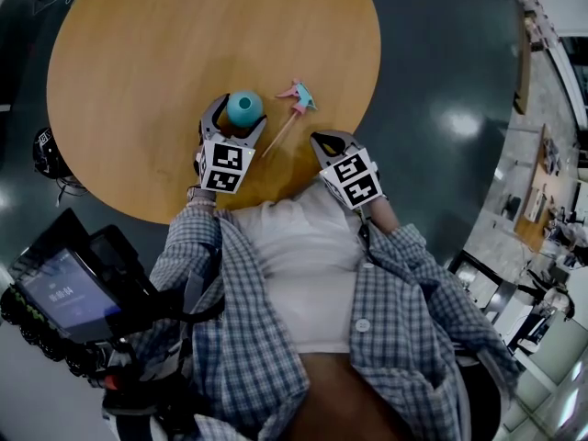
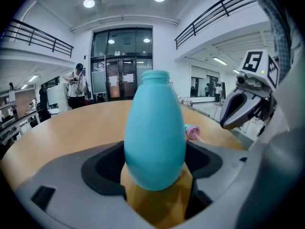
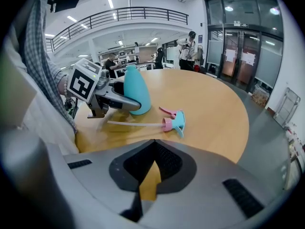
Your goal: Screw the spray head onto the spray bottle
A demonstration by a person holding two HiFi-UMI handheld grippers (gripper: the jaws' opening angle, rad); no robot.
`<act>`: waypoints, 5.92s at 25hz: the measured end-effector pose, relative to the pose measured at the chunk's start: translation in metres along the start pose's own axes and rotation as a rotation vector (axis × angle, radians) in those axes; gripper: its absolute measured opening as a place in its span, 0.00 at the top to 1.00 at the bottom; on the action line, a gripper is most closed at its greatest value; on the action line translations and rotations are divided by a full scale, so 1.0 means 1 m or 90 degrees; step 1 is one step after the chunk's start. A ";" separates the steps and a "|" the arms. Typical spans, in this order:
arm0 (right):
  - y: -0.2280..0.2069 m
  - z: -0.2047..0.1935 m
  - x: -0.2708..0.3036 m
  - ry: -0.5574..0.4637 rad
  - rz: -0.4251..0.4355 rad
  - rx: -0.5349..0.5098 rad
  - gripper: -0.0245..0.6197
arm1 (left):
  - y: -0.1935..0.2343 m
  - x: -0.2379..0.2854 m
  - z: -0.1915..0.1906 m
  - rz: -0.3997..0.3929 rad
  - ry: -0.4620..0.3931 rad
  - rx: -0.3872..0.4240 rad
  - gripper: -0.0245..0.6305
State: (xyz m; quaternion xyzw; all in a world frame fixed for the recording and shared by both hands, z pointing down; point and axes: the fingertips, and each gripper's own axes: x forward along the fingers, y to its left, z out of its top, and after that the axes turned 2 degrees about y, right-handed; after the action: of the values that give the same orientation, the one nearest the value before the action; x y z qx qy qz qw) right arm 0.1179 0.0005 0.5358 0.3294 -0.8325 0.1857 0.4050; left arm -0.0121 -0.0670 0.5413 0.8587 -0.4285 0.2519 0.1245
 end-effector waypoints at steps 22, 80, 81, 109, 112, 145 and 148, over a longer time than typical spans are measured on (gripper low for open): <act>-0.068 0.046 0.037 0.021 -0.056 0.071 0.82 | -0.035 -0.005 -0.011 -0.047 0.014 0.008 0.38; -0.018 0.288 -0.153 -0.412 -0.173 -0.310 0.80 | -0.021 0.020 -0.015 -0.059 0.006 0.004 0.38; -0.013 0.290 -0.151 -0.411 -0.172 -0.323 0.80 | -0.021 0.021 -0.014 -0.059 0.006 0.004 0.38; 0.068 0.202 -0.012 -0.342 -0.194 -0.514 0.80 | -0.027 0.023 -0.011 -0.060 0.005 0.004 0.38; 0.071 0.198 -0.013 -0.346 -0.189 -0.515 0.80 | -0.027 0.022 -0.011 -0.063 0.007 0.004 0.38; 0.071 0.191 -0.038 -0.289 -0.080 -0.403 0.75 | -0.032 0.021 -0.008 -0.068 -0.003 0.001 0.38; 0.063 0.187 -0.053 -0.304 0.013 -0.383 0.75 | -0.032 0.021 -0.008 -0.069 -0.004 0.001 0.38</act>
State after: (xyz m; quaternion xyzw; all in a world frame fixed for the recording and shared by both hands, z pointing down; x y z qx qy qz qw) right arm -0.0056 -0.0412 0.3781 0.2214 -0.9240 -0.1445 0.2762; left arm 0.0214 -0.0582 0.5595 0.8817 -0.3812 0.2427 0.1360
